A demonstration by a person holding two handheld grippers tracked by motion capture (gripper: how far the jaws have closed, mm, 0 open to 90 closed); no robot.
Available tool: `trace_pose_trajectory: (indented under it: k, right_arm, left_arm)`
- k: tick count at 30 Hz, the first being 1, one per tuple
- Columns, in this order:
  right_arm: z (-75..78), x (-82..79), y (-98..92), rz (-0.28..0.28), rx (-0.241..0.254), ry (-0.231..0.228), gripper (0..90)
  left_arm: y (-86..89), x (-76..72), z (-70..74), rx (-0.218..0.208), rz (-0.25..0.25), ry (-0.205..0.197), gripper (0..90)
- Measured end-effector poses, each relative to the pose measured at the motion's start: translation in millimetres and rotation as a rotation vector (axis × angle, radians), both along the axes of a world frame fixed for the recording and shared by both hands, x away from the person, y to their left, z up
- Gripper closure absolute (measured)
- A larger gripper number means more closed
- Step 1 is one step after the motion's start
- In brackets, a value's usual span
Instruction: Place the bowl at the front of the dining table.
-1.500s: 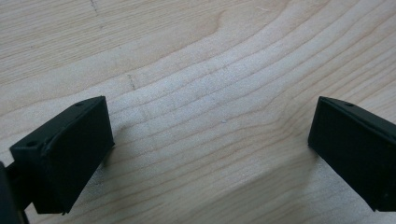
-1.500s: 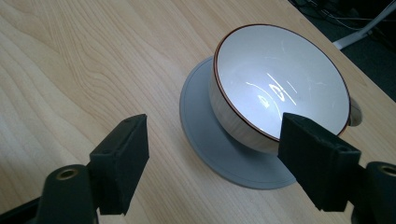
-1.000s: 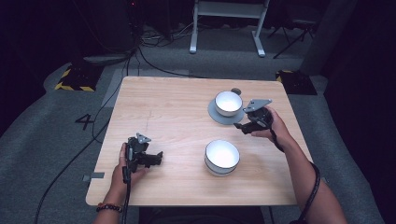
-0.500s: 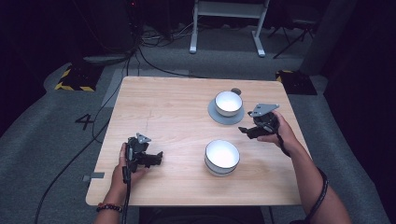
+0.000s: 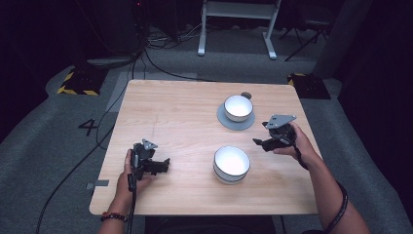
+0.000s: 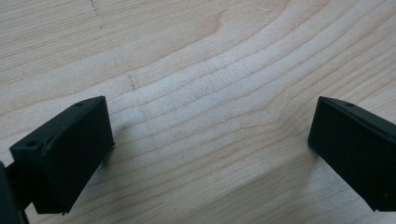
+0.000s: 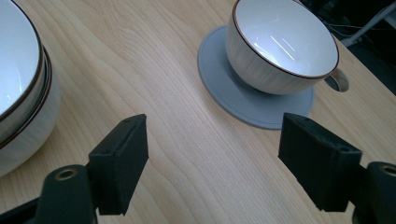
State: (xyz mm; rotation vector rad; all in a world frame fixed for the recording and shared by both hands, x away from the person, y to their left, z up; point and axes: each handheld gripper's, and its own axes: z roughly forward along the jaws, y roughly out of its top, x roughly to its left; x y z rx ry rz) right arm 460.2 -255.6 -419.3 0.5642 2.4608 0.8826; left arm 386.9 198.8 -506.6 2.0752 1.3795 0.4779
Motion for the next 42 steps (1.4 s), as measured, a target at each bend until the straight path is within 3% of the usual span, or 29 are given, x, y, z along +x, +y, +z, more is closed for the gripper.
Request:
trace_pose_trajectory:
  k: [8,12,19,22,28,36,42]
  right_arm:
    - [-7.0,-10.9,-6.5,-0.027,-0.022,-0.002,24.1]
    - [-11.7,-15.3,-11.6,-0.044,-0.011,0.014,24.1]
    - [-19.6,-20.4,-17.2,-0.039,-0.019,0.016,24.1]
    - [-23.1,-25.7,-15.6,-0.075,-0.002,0.038,24.2]
    - [-26.1,-29.4,-20.2,-0.041,-0.032,0.02,24.1]
    - [-29.1,-36.9,-22.4,-0.055,-0.058,0.018,24.1]
    - [-32.6,-45.1,-24.7,-0.073,-0.031,0.038,24.1]
  left_arm:
    - [0.0,-0.1,0.0,0.0,0.001,0.0,0.0]
    - [0.0,0.0,0.0,0.0,0.001,0.0,0.0]
    - [0.0,0.0,0.0,0.0,0.0,0.0,0.0]
    - [0.0,0.0,0.0,0.0,0.0,0.0,0.0]
    - [0.0,0.0,0.0,0.0,0.0,0.0,0.0]
    - [0.0,0.0,0.0,0.0,0.0,0.0,0.0]
    - [0.0,0.0,0.0,0.0,0.0,0.0,0.0]
